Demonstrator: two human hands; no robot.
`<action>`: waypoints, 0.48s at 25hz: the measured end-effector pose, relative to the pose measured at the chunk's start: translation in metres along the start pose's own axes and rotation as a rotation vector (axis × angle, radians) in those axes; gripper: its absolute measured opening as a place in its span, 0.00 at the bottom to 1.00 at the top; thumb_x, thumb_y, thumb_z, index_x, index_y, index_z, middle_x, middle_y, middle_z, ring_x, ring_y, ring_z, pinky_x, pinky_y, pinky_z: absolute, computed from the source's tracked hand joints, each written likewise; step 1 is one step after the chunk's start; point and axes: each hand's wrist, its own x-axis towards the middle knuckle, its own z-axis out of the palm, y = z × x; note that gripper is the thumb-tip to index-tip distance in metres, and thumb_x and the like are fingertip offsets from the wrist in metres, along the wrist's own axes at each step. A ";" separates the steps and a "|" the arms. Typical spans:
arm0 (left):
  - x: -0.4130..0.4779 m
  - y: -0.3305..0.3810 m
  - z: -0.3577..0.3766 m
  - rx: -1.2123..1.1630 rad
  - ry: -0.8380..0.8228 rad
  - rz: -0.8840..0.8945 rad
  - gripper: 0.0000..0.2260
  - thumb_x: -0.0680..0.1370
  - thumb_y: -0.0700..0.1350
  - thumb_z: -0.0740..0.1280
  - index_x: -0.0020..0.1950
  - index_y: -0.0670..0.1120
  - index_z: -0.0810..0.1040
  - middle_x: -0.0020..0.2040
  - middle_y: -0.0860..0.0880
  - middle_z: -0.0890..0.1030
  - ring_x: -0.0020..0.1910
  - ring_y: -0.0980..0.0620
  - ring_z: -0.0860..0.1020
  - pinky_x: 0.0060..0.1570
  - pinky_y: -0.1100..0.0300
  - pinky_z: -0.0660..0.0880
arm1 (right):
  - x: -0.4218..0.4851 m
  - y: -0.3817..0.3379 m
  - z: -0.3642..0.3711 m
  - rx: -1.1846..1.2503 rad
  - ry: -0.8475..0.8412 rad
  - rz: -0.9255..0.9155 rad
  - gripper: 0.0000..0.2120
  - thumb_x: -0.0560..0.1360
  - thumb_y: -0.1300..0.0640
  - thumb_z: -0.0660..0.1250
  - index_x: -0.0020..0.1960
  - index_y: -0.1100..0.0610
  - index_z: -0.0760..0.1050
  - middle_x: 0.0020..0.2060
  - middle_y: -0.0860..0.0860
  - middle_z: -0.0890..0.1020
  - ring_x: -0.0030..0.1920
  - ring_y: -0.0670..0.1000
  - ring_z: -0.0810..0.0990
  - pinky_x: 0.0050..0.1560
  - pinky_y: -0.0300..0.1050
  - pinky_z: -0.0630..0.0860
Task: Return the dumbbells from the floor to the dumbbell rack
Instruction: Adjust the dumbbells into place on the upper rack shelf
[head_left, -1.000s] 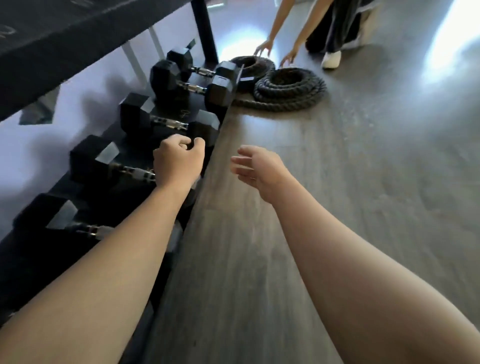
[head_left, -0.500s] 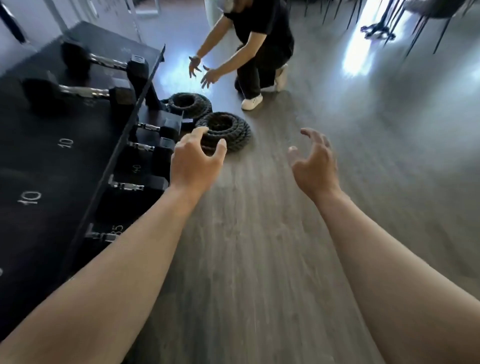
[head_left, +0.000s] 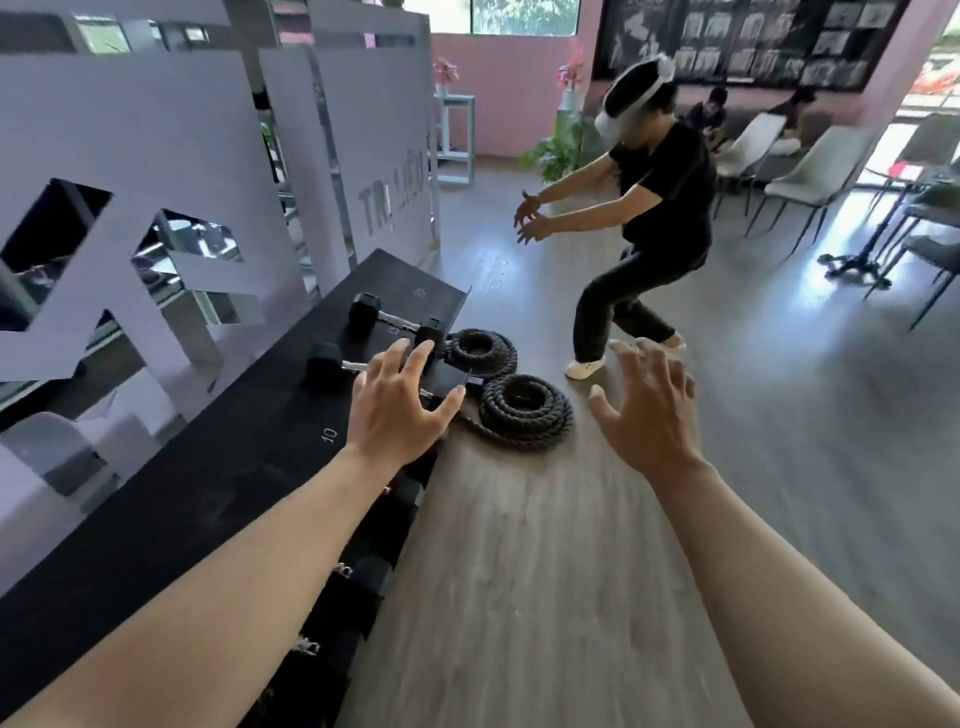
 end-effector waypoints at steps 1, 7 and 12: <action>0.011 -0.015 -0.004 0.012 0.028 -0.031 0.30 0.76 0.61 0.66 0.74 0.47 0.68 0.73 0.41 0.68 0.71 0.42 0.65 0.67 0.40 0.64 | 0.016 -0.008 0.008 0.003 -0.011 -0.017 0.27 0.72 0.51 0.70 0.69 0.55 0.68 0.67 0.61 0.70 0.65 0.65 0.68 0.65 0.63 0.64; 0.095 -0.118 0.005 0.073 0.131 -0.223 0.30 0.77 0.62 0.64 0.74 0.47 0.67 0.72 0.40 0.69 0.69 0.39 0.66 0.65 0.39 0.65 | 0.122 -0.055 0.100 0.041 -0.075 -0.133 0.27 0.72 0.52 0.72 0.68 0.56 0.71 0.65 0.62 0.72 0.63 0.66 0.69 0.64 0.62 0.65; 0.169 -0.194 0.034 0.073 0.123 -0.370 0.29 0.77 0.61 0.64 0.72 0.45 0.69 0.70 0.40 0.72 0.68 0.39 0.69 0.65 0.42 0.67 | 0.224 -0.086 0.188 0.126 -0.142 -0.179 0.26 0.73 0.50 0.70 0.69 0.54 0.69 0.66 0.60 0.72 0.65 0.63 0.68 0.66 0.60 0.65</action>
